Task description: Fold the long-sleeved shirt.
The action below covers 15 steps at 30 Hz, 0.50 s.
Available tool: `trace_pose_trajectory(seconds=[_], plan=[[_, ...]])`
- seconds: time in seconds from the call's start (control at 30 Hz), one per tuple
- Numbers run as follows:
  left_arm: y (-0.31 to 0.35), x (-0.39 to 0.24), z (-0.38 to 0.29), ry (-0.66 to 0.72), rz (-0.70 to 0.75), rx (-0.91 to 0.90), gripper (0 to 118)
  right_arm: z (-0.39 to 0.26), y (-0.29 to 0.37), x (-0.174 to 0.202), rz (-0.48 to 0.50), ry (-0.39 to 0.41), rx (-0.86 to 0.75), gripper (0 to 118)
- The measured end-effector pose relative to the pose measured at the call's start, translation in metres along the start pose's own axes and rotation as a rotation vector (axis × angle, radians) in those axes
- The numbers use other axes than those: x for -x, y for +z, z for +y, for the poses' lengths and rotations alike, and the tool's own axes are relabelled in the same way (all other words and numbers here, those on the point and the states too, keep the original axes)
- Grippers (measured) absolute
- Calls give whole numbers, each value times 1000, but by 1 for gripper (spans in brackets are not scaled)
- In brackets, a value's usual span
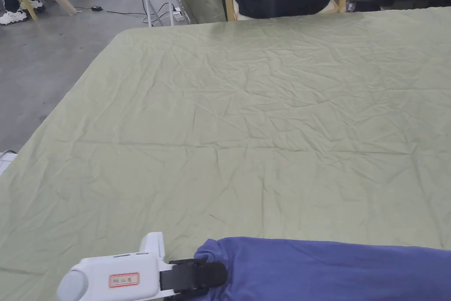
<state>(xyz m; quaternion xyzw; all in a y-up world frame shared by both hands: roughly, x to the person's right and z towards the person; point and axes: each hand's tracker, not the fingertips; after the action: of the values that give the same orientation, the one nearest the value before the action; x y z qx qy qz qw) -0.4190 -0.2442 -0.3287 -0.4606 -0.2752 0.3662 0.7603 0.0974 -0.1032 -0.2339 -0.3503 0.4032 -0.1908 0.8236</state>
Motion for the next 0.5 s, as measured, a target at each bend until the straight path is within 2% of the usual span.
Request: trace_pose_trajectory(seconds=[0.07,0.13,0.2,0.3,0.37,0.5], plan=[[22,1,5,86,-71,-74,8,1,0,1,6,-3,-5,1],[49,-13,11,72,-67,-150,7,3,0,6,6,-7,-9,1],[70,-17,18,45,-38,-152,7,6,-2,10,4,-11,-13,1],[90,-35,22,6,-82,-148,6,9,-6,14,9,-21,-25,1],[94,-56,23,-52,-13,-130,6,12,-11,19,10,-21,-29,1],[108,-58,26,-26,8,-118,6,18,-21,30,6,-16,-34,1]])
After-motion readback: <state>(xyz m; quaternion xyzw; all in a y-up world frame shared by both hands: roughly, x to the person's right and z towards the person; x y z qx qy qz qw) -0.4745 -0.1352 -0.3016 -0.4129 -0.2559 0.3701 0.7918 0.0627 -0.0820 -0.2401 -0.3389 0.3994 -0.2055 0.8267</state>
